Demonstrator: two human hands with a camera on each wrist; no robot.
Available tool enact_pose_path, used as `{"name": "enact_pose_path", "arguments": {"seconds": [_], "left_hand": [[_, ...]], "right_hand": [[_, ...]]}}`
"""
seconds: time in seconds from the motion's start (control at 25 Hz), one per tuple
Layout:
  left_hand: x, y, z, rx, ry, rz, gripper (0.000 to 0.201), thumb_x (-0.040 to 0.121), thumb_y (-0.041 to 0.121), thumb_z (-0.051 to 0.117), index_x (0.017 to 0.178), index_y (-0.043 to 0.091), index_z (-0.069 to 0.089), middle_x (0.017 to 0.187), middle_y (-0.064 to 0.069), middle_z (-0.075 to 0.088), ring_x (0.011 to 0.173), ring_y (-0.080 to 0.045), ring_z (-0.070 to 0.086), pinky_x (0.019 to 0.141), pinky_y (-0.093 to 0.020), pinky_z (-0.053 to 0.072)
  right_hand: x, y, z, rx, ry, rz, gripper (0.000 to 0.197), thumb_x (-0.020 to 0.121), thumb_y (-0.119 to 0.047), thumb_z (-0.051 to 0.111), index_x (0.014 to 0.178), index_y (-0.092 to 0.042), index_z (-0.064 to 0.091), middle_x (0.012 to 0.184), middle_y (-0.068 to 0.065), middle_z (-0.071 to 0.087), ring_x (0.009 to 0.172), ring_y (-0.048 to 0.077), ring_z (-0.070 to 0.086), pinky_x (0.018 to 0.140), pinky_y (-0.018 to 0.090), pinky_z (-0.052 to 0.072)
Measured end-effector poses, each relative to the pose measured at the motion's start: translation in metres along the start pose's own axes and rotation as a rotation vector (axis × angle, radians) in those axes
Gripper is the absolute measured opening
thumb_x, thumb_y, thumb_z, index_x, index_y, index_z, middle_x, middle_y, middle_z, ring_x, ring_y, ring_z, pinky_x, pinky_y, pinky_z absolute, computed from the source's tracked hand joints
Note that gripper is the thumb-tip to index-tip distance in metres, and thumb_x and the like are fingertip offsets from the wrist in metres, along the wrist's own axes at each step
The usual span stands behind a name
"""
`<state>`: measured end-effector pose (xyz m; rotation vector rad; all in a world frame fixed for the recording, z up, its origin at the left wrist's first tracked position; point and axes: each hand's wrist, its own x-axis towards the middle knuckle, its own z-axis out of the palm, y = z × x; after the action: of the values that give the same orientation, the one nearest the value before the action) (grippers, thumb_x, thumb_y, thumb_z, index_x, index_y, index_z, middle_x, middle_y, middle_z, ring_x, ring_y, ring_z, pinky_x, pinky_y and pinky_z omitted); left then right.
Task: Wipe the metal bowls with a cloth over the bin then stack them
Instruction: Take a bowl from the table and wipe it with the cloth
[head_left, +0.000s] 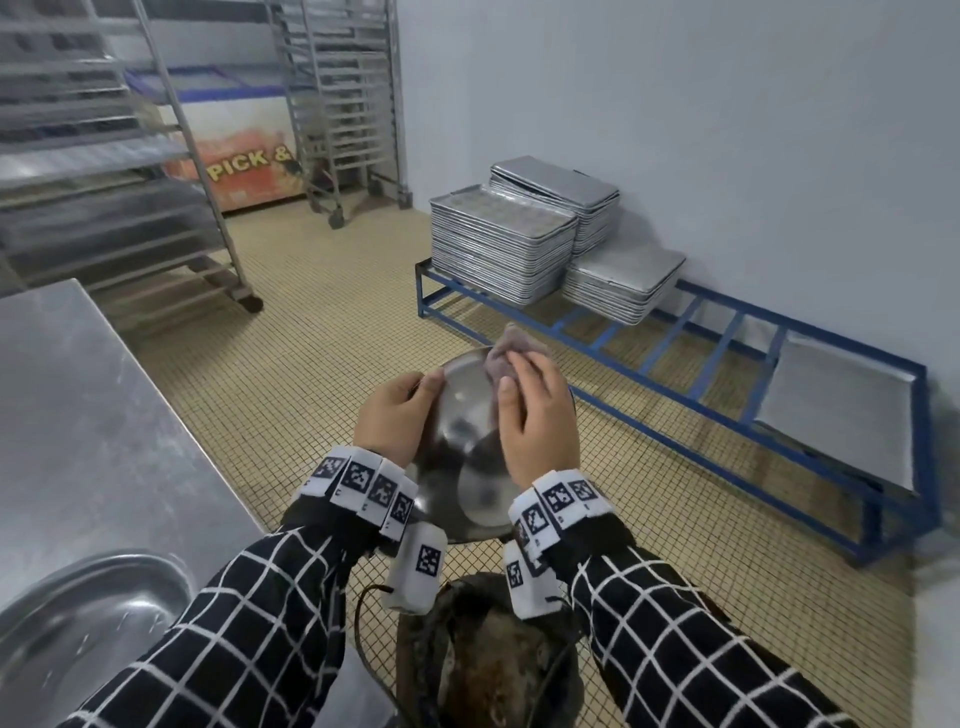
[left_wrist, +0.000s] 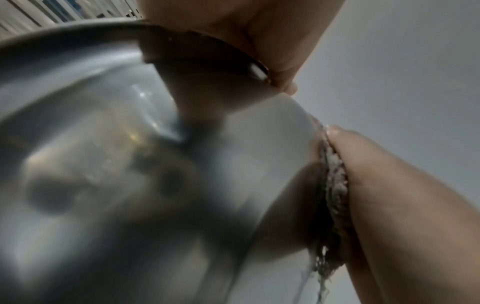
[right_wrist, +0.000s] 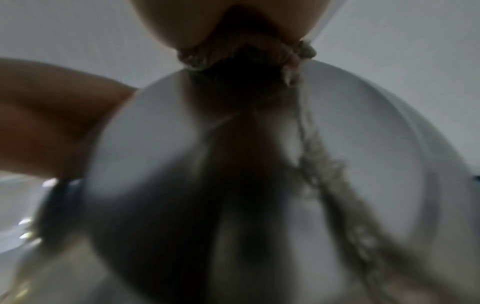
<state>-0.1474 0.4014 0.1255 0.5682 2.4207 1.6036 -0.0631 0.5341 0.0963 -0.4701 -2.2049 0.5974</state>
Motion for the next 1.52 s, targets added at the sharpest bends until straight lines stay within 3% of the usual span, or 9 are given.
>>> {"name": "enact_pose_path", "arguments": {"seconds": [0.16, 0.36, 0.56, 0.8, 0.88, 1.0, 1.12, 1.36, 1.52], "left_hand": [[0.003, 0.001, -0.006, -0.021, 0.034, -0.006, 0.045, 0.096, 0.047, 0.047, 0.081, 0.008, 0.065, 0.068, -0.016, 0.062, 0.061, -0.024, 0.053, 0.066, -0.046, 0.049], [0.001, 0.007, 0.0, 0.079, -0.003, 0.04, 0.041, 0.098, 0.042, 0.044, 0.068, 0.018, 0.056, 0.06, -0.001, 0.055, 0.055, -0.016, 0.048, 0.053, -0.026, 0.036], [0.001, 0.009, 0.002, 0.011, -0.017, 0.07, 0.041, 0.098, 0.044, 0.044, 0.079, 0.014, 0.065, 0.072, -0.01, 0.067, 0.067, -0.029, 0.06, 0.067, -0.042, 0.05], [0.007, -0.004, -0.009, -0.156, 0.018, -0.021, 0.042, 0.094, 0.047, 0.05, 0.084, 0.011, 0.07, 0.085, -0.025, 0.067, 0.07, -0.033, 0.061, 0.081, -0.05, 0.051], [0.007, -0.013, -0.012, -0.193, 0.008, -0.054, 0.039, 0.093, 0.046, 0.053, 0.083, 0.012, 0.071, 0.082, -0.023, 0.068, 0.071, -0.036, 0.064, 0.077, -0.048, 0.053], [0.002, -0.022, -0.014, -0.191, -0.014, -0.046, 0.031, 0.095, 0.04, 0.053, 0.08, 0.02, 0.071, 0.071, -0.006, 0.068, 0.066, -0.018, 0.063, 0.062, -0.028, 0.052], [-0.002, -0.031, -0.01, -0.132, -0.064, -0.01, 0.023, 0.098, 0.034, 0.047, 0.086, 0.021, 0.062, 0.079, 0.003, 0.063, 0.071, -0.01, 0.058, 0.067, -0.023, 0.043], [-0.006, -0.029, 0.007, 0.019, -0.306, 0.074, 0.015, 0.097, 0.036, 0.049, 0.105, 0.037, 0.061, 0.096, 0.012, 0.066, 0.089, -0.006, 0.061, 0.075, -0.023, 0.046], [0.001, -0.025, 0.007, 0.098, -0.26, 0.123, 0.02, 0.096, 0.035, 0.051, 0.082, 0.032, 0.064, 0.077, 0.011, 0.064, 0.076, -0.01, 0.058, 0.067, -0.022, 0.038]], "right_hand": [[-0.009, 0.018, -0.006, 0.148, -0.06, 0.339, 0.044, 0.102, -0.031, 0.031, 0.144, -0.019, 0.038, 0.152, -0.006, 0.032, 0.135, 0.009, 0.035, 0.098, 0.011, 0.032], [-0.039, -0.008, 0.012, 0.005, -0.146, -0.011, 0.052, 0.101, -0.03, 0.023, 0.15, -0.021, 0.012, 0.159, -0.004, 0.006, 0.147, 0.011, -0.004, 0.119, 0.027, 0.002], [-0.008, -0.021, 0.013, -0.211, -0.051, -0.061, 0.053, 0.098, -0.035, 0.022, 0.148, -0.017, 0.03, 0.156, 0.003, 0.027, 0.146, 0.021, 0.015, 0.119, 0.038, 0.014], [-0.003, 0.021, 0.005, 0.204, 0.098, 0.329, 0.048, 0.1, -0.032, 0.027, 0.144, -0.017, 0.039, 0.149, -0.002, 0.04, 0.138, 0.014, 0.032, 0.113, 0.031, 0.025], [-0.012, 0.033, 0.0, 0.33, 0.1, 0.478, 0.038, 0.102, -0.03, 0.032, 0.134, -0.017, 0.049, 0.13, -0.003, 0.055, 0.125, 0.016, 0.047, 0.1, 0.027, 0.037], [-0.018, 0.043, -0.011, 0.451, -0.019, 0.613, 0.025, 0.1, -0.036, 0.04, 0.11, -0.02, 0.056, 0.097, -0.014, 0.059, 0.099, 0.014, 0.058, 0.07, 0.018, 0.04], [-0.014, 0.048, -0.018, 0.319, -0.071, 0.54, 0.026, 0.099, -0.035, 0.043, 0.101, -0.014, 0.056, 0.087, -0.011, 0.059, 0.084, 0.012, 0.058, 0.063, 0.016, 0.04], [0.001, 0.04, -0.011, -0.046, -0.328, 0.084, 0.041, 0.093, -0.048, 0.039, 0.102, -0.014, 0.059, 0.093, -0.002, 0.062, 0.088, 0.014, 0.056, 0.079, 0.03, 0.048], [0.009, 0.026, -0.008, -0.04, -0.265, -0.074, 0.033, 0.096, -0.041, 0.041, 0.107, -0.019, 0.063, 0.097, -0.005, 0.066, 0.091, 0.015, 0.057, 0.087, 0.036, 0.045]]}}
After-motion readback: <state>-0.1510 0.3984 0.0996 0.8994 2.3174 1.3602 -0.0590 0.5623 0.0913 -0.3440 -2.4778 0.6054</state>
